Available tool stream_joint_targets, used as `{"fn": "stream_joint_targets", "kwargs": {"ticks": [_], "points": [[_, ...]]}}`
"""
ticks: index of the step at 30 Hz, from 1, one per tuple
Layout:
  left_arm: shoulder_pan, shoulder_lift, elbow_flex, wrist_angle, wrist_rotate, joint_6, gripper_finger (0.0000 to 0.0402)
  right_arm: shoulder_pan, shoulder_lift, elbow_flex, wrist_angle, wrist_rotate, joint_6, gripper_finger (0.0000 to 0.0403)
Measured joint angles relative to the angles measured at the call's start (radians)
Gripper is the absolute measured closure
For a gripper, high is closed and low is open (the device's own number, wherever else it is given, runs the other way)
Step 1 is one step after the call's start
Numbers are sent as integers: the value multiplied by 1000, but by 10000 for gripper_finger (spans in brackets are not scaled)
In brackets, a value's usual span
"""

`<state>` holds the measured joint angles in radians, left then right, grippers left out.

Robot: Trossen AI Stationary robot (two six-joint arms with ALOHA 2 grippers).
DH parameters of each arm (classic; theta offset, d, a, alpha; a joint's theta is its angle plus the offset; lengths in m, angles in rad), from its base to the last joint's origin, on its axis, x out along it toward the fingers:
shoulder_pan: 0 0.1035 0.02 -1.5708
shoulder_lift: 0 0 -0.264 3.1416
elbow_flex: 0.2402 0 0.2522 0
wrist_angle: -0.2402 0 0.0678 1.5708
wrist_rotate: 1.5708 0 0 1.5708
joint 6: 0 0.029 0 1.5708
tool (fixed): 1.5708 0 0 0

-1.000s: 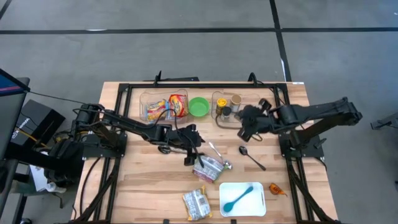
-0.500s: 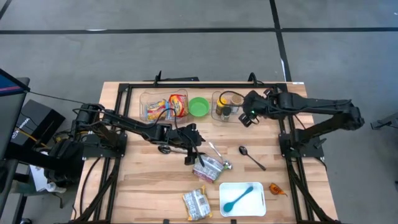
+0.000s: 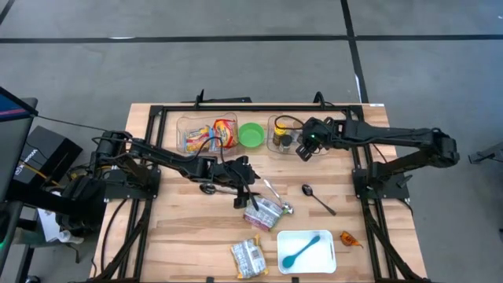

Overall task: Pick & Place Food Item
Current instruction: Put the black spice can in the right transparent bin

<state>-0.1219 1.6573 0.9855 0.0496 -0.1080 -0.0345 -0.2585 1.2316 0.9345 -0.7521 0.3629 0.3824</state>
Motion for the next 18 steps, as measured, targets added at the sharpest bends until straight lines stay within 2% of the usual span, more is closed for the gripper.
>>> {"fn": "stream_joint_targets", "kwargs": {"ticks": [18], "points": [[0, 0, 0, 4, 0, 0, 124, -67, 0, -174, 224, -79, -20, 278]]}}
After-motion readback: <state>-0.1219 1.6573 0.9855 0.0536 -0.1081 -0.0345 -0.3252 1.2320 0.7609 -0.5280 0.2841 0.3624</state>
